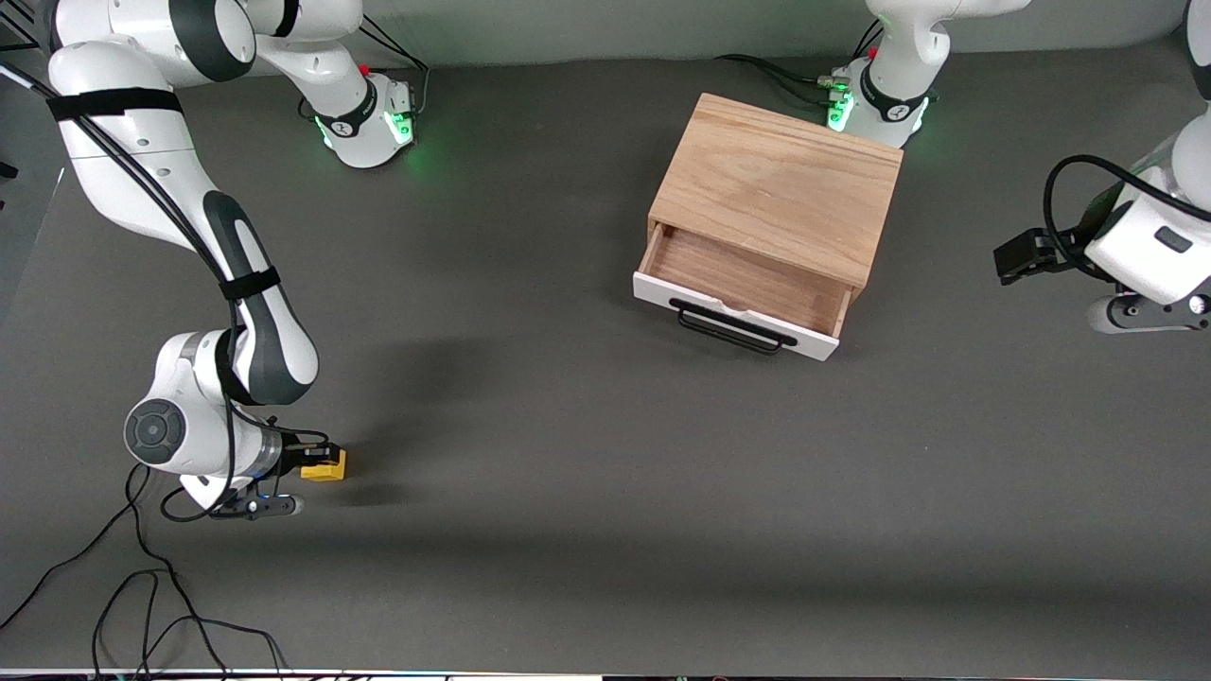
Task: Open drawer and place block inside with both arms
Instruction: 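Lift the yellow cube with the right gripper while the left gripper retracts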
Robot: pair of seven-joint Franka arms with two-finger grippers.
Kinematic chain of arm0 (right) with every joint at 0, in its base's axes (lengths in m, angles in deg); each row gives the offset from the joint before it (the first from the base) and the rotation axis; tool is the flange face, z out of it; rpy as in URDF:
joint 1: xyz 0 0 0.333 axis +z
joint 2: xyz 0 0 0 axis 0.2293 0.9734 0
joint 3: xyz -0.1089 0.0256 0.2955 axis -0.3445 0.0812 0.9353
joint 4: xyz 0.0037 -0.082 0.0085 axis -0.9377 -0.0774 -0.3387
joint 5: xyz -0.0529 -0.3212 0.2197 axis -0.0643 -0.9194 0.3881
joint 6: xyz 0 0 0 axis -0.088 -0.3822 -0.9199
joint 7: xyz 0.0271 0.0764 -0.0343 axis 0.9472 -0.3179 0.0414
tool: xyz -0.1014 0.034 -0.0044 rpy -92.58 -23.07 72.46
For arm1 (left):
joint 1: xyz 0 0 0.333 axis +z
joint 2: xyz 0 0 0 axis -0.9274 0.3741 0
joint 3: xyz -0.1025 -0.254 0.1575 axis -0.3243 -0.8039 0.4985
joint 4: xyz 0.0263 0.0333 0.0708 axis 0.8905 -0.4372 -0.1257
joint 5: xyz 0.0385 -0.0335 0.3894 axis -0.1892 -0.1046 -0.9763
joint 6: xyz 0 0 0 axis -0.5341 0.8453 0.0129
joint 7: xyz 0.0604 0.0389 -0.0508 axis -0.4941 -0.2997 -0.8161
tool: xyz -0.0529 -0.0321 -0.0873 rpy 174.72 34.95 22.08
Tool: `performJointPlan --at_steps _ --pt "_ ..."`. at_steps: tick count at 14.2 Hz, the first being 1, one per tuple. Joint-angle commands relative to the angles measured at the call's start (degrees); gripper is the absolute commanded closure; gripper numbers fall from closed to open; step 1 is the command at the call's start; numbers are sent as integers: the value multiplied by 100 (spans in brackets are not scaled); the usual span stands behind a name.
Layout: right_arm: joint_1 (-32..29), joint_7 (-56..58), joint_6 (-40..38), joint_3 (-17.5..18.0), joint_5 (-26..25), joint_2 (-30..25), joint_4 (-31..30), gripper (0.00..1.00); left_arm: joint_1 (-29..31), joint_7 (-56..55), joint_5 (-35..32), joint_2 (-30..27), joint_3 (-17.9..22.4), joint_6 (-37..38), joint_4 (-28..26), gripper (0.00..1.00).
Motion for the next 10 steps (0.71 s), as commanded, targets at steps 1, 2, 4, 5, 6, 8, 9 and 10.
performJointPlan --at_steps 1,2,4,5,6,8,9,10 --pt "59 20 -23 -4 -66 -60 65 73 18 183 -16 -203 -21 210 -209 1" --pt "85 2 -76 5 -58 -68 170 81 18 191 -16 -203 -21 229 -218 1" --pt "234 -163 -636 14 13 -147 476 82 123 209 -7 -230 -47 307 -235 1" --pt "357 -522 -1074 31 39 -156 757 82 123 209 -7 -230 -47 299 -244 1" --pt "549 -952 -1600 75 57 -156 1108 82 115 209 -7 -230 -56 290 -244 1" --pt "971 -1796 -2507 198 301 -130 1986 82 115 209 -7 -247 -56 247 -305 1" --pt "1130 -2139 -2720 216 651 -121 2277 82 123 218 -7 -282 -56 203 -340 1" --pt "1253 -2369 -2826 242 1011 -130 2489 82 123 235 -7 -283 -56 159 -349 1"
